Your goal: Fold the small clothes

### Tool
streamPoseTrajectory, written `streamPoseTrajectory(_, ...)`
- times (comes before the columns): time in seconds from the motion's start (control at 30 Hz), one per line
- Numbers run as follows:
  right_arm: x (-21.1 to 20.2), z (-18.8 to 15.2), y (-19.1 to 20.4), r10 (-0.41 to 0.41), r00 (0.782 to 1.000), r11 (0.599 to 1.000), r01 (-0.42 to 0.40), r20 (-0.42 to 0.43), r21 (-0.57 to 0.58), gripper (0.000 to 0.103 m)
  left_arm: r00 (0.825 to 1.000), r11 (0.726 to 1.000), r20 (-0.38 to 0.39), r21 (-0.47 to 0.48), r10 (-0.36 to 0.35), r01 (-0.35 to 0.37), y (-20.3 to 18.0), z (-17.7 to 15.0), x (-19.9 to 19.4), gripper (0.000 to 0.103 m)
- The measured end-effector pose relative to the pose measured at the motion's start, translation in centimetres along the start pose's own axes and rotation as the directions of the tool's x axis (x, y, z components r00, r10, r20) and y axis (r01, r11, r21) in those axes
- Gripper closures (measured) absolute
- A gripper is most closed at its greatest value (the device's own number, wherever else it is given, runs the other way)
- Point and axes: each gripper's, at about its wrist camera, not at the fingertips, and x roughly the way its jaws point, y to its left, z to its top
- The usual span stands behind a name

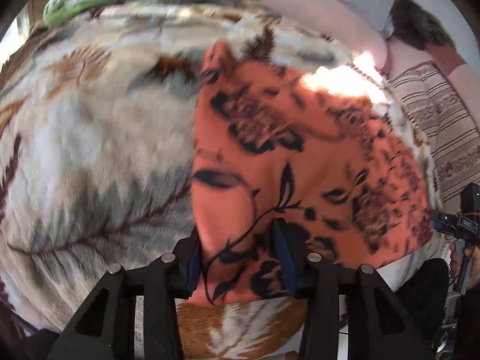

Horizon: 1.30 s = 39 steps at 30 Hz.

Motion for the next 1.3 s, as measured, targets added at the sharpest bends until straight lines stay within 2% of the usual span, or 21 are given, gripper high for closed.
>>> streamPoseTrajectory(0.03, 1.0, -1.1, -1.1, -0.048, 0.999, 0.999, 0.048, -0.023, 0.017, 0.020, 0.999, 1.000, 0.043, -0.013, -0.027, 0.028, 0.4, 0.0, -0.7, 0.057)
streamPoseTrajectory(0.07, 0.5, -1.7, -1.3, -0.028, 0.999, 1.000, 0.028, 0.020, 0.001, 0.020, 0.999, 1.000, 0.052, -0.029, -0.003, 0.005, 0.6, 0.4, -1.4, 0.055)
streamPoseTrajectory(0.13, -1.3, -1.6, -1.0, -0.001, 0.995, 1.000, -0.001, 0.096, 0.014, 0.020, 0.994, 1.000, 0.109, -0.023, 0.024, -0.021, 0.4, 1.8, -3.0, 0.042)
streamPoseTrajectory(0.23, -4.1, -0.1, 0.3, -0.007, 0.976, 1.000, 0.013, 0.219, -0.027, 0.020, 0.981, 0.998, 0.194, 0.053, 0.017, -0.027, -0.4, 4.3, -4.2, 0.040)
streamPoseTrajectory(0.33, -4.7, 2.4, 1.5, -0.020, 0.967, 0.997, 0.039, 0.254, -0.069, 0.020, 0.983, 0.995, 0.185, 0.100, 0.003, -0.021, -0.9, 7.0, -2.4, 0.040)
streamPoseTrajectory(0.43, -3.8, 4.7, 2.3, -0.079, 0.958, 0.986, 0.116, 0.277, -0.120, 0.020, 0.985, 0.992, 0.171, 0.120, 0.008, -0.029, -1.2, 8.8, -0.5, 0.040)
streamPoseTrajectory(0.7, 0.7, 9.7, 1.2, -0.176, 0.948, 0.967, 0.216, 0.266, -0.131, 0.021, 0.989, 0.985, 0.137, 0.160, 0.046, -0.068, -2.0, 11.1, 3.1, 0.040)
streamPoseTrajectory(0.73, 1.5, 10.3, 1.0, -0.189, 0.950, 0.966, 0.226, 0.250, -0.129, 0.022, 0.990, 0.984, 0.131, 0.161, 0.052, -0.073, -2.0, 11.2, 3.5, 0.040)
streamPoseTrajectory(0.77, 2.2, 10.7, 0.8, -0.199, 0.951, 0.965, 0.233, 0.239, -0.124, 0.032, 0.989, 0.983, 0.134, 0.163, 0.061, -0.083, -2.1, 11.3, 3.8, 0.040)
streamPoseTrajectory(0.8, 2.8, 11.0, 0.7, -0.209, 0.950, 0.962, 0.243, 0.232, -0.125, 0.041, 0.987, 0.980, 0.142, 0.171, 0.073, -0.097, -2.1, 11.4, 4.0, 0.051)
streamPoseTrajectory(0.83, 3.4, 11.2, 0.8, -0.229, 0.948, 0.956, 0.262, 0.221, -0.132, 0.070, 0.985, 0.975, 0.148, 0.189, 0.093, -0.120, -2.3, 11.5, 4.2, 0.081)
streamPoseTrajectory(0.87, 3.8, 11.3, 0.9, -0.258, 0.943, 0.947, 0.290, 0.212, -0.135, 0.079, 0.981, 0.966, 0.148, 0.210, 0.124, -0.153, -2.6, 11.6, 4.3, 0.096)
streamPoseTrajectory(0.9, 3.8, 11.3, 1.2, -0.269, 0.939, 0.941, 0.304, 0.216, -0.148, 0.082, 0.978, 0.960, 0.156, 0.221, 0.137, -0.170, -2.7, 11.7, 4.2, 0.098)
streamPoseTrajectory(0.93, 3.7, 11.3, 1.6, -0.289, 0.931, 0.929, 0.329, 0.224, -0.169, 0.093, 0.977, 0.960, 0.167, 0.226, 0.130, -0.167, -2.8, 11.9, 3.9, 0.098)
streamPoseTrajectory(1.03, 1.9, 11.2, 3.3, -0.323, 0.901, 0.894, 0.391, 0.291, -0.220, 0.095, 0.956, 0.947, 0.257, 0.244, 0.144, -0.208, -3.5, 12.2, 1.9, 0.099)
streamPoseTrajectory(1.13, -0.6, 11.4, 4.5, -0.340, 0.855, 0.868, 0.446, 0.392, -0.218, 0.096, 0.931, 0.953, 0.339, 0.213, 0.133, -0.214, -3.6, 13.1, 0.2, 0.099)
streamPoseTrajectory(1.17, -1.0, 11.8, 4.4, -0.347, 0.842, 0.866, 0.457, 0.414, -0.203, 0.096, 0.930, 0.952, 0.339, 0.212, 0.141, -0.222, -3.5, 13.5, 0.6, 0.099)
streamPoseTrajectory(1.2, -1.0, 12.2, 4.0, -0.355, 0.837, 0.869, 0.459, 0.416, -0.182, 0.096, 0.937, 0.949, 0.312, 0.213, 0.160, -0.233, -3.4, 14.0, 1.8, 0.098)
streamPoseTrajectory(1.23, -0.3, 12.7, 3.3, -0.367, 0.838, 0.875, 0.459, 0.404, -0.157, 0.096, 0.947, 0.945, 0.263, 0.214, 0.186, -0.246, -3.1, 14.4, 3.5, 0.097)
streamPoseTrajectory(1.27, 1.0, 13.3, 2.3, -0.370, 0.853, 0.885, 0.444, 0.367, -0.139, 0.094, 0.951, 0.940, 0.209, 0.210, 0.226, -0.269, -2.6, 14.7, 5.6, 0.095)
streamPoseTrajectory(1.3, 2.7, 13.8, 1.2, -0.360, 0.881, 0.902, 0.412, 0.306, -0.126, 0.092, 0.954, 0.936, 0.161, 0.208, 0.252, -0.283, -2.2, 14.7, 7.2, 0.094)
